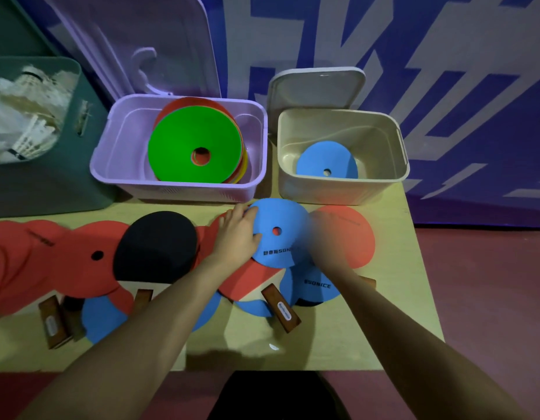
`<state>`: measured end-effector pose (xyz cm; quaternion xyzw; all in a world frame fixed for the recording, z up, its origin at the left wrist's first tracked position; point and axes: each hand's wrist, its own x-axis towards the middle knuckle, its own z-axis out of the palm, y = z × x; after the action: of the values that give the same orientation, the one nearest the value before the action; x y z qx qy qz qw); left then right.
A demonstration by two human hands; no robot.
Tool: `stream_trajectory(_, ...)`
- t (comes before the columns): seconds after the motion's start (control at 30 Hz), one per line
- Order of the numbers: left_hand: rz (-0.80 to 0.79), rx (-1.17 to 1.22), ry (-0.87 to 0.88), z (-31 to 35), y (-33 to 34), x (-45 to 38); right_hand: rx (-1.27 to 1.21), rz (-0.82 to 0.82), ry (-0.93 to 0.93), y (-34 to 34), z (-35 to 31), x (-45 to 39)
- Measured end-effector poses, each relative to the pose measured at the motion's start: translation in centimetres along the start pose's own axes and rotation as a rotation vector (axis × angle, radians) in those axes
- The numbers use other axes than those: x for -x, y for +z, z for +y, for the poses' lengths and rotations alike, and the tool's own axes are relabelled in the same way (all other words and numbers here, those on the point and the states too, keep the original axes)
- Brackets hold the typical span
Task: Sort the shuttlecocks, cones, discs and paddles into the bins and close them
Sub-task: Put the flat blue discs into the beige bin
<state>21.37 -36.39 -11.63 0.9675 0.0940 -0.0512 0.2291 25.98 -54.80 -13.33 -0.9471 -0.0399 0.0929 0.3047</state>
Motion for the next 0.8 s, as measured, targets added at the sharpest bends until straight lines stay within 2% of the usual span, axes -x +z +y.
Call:
stream_trajectory(0.1, 0.091, 0.18, 0.086, 0.9, -0.7, 0.4, -0.242, 0.107, -0.065, -1.3, -0.3, 0.8)
stream_trajectory(0.2, 0.093, 0.267, 0.118, 2.8, -1.0, 0.2, -0.355, 0.175, -0.063, -3.4, 0.8, 0.9)
stream_trajectory(0.27, 0.048, 0.303, 0.129, 4.8, -0.5, -0.4, -0.336, 0.195, -0.047, -4.9, 2.4, 0.3)
stream_trajectory(0.43, -0.027, 0.376, 0.075, 9.8, 2.4, -2.2, -0.147, 0.118, 0.122, -6.9, 7.6, -1.2)
stream_trajectory(0.53, -0.069, 0.171, -0.06, 10.8, 4.3, -3.1, -0.017, 0.032, 0.186, -7.2, 9.5, -1.6)
stream_trajectory(0.63, -0.278, -0.073, -0.172, 10.8, 4.9, -3.3, 0.11, -0.052, 0.248, -6.8, 9.8, -1.8)
stream_trajectory(0.7, -0.333, -0.051, -0.163, 11.1, 5.4, -3.2, 0.108, -0.077, 0.229, -6.5, 9.7, -1.9)
stream_trajectory(0.8, -0.321, -0.015, -0.176, 11.4, 6.0, -3.0, -0.001, -0.116, 0.237, -6.4, 9.5, -2.2)
